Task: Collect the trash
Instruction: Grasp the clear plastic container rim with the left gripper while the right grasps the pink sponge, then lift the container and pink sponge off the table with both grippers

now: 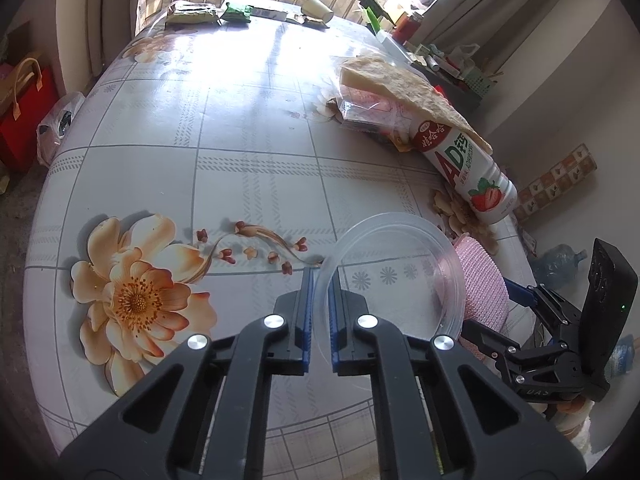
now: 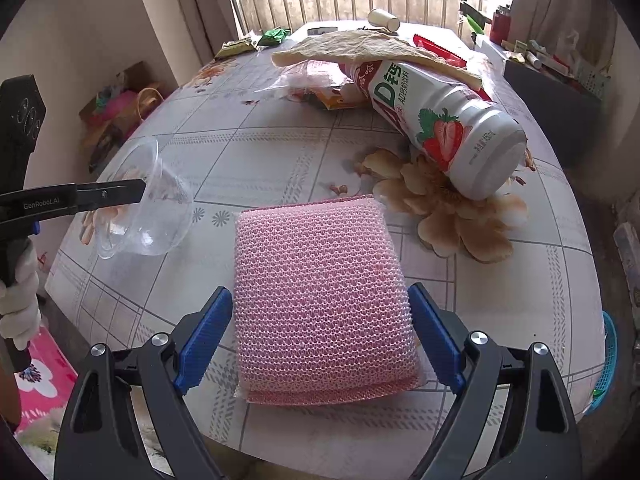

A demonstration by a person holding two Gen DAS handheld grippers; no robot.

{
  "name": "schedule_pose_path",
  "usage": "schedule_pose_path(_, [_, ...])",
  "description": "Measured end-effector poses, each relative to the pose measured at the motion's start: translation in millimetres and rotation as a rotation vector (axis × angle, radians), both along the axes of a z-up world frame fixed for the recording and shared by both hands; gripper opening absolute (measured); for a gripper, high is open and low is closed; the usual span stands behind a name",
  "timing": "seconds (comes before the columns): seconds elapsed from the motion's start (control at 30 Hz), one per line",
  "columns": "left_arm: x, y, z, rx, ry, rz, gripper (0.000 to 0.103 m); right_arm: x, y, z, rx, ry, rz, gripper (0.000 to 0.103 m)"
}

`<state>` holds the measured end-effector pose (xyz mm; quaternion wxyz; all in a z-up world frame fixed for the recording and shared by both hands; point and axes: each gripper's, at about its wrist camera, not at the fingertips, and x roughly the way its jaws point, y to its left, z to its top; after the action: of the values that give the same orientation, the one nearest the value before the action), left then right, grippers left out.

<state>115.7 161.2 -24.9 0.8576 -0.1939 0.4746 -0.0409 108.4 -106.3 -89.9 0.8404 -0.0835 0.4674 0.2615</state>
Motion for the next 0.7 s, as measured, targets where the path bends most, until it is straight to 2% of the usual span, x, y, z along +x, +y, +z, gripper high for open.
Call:
schedule_pose_path(0.3, [-1.0, 0.4, 1.9, 0.006, 0.000, -0.004, 0.006, 1.4, -2.0, -2.3, 0.004, 0.014, -0.016, 0.083])
schedule_pose_path(0.33, [-0.8, 0.5, 2.1, 0.006, 0.003, -0.006, 0.011, 1.6, -2.4, -2.2, 0.004, 0.014, -0.019, 0.083])
schedule_pose_path(0.43, [-2.4, 0.9, 4.0, 0.005, 0.000, -0.005, 0.034, 2.6, -3.6, -1.9, 0.007, 0.017, -0.026, 0.082])
schedule_pose_path(0.47, [-3.4, 0.8, 4.9, 0.005, -0.002, -0.005, 0.038, 2.8, -4.1, -2.1, 0.008, 0.018, -0.028, 0.082])
schedule_pose_path(0.7, [-8.5, -0.2, 4.5, -0.014, 0.016, -0.012, 0.038, 4.4, -5.6, -2.5, 0.014, 0.019, -0.040, 0.081])
